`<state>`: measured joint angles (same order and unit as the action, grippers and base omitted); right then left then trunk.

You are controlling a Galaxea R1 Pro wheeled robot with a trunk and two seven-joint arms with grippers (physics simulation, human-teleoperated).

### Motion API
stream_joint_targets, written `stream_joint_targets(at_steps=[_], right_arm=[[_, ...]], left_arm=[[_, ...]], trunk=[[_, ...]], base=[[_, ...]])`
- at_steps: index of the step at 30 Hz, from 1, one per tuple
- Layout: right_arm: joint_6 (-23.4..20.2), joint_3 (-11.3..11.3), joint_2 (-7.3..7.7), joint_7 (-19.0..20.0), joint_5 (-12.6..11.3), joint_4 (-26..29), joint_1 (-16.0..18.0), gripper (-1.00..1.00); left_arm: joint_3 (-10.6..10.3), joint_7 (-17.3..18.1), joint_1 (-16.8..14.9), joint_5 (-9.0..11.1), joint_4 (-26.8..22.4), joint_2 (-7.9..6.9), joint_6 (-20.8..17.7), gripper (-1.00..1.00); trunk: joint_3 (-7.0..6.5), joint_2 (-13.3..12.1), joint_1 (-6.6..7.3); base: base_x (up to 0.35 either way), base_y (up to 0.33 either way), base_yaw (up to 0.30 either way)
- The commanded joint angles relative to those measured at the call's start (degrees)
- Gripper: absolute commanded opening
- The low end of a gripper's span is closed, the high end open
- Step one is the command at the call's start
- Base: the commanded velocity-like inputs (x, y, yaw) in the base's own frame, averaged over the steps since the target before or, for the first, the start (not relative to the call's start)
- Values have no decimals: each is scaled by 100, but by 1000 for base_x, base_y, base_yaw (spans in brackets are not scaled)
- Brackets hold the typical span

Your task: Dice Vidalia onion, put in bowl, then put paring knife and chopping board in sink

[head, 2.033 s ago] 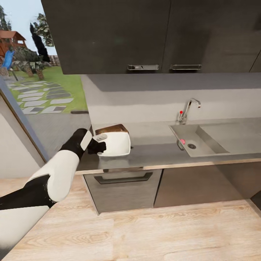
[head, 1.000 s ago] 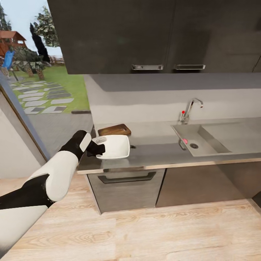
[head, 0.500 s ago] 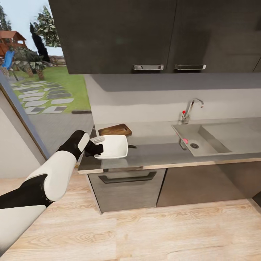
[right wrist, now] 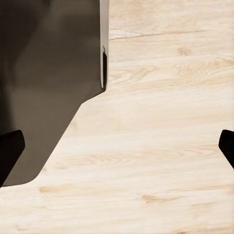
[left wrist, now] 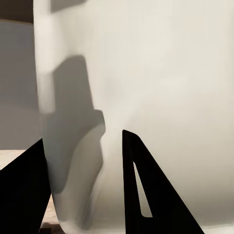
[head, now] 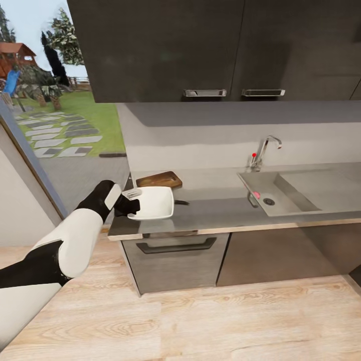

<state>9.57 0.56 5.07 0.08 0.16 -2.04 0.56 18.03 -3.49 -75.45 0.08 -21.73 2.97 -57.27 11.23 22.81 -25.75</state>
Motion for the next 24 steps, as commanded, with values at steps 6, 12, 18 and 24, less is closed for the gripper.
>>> stream_joint_targets(at_steps=[6, 12, 18, 24], right_arm=[[37, 4, 0, 1, 2, -16, 6, 100], [37, 1, -1, 1, 2, -16, 6, 100], [37, 5, 1, 1, 2, -16, 6, 100], [37, 1, 2, 1, 2, -16, 6, 100]], left_arm=[[50, -38, -5, 27, -7, -64, -14, -100], [53, -38, -5, 27, -7, -160, -5, -100], [59, -38, -5, 25, -7, -272, -3, -100], [53, -38, -5, 24, -8, -300, -3, -100]], trunk=[[10, 11, -3], [10, 11, -3], [10, 11, -3], [10, 11, -3]], base=[[0, 0, 0], [0, 0, 0], [0, 0, 0], [0, 0, 0]])
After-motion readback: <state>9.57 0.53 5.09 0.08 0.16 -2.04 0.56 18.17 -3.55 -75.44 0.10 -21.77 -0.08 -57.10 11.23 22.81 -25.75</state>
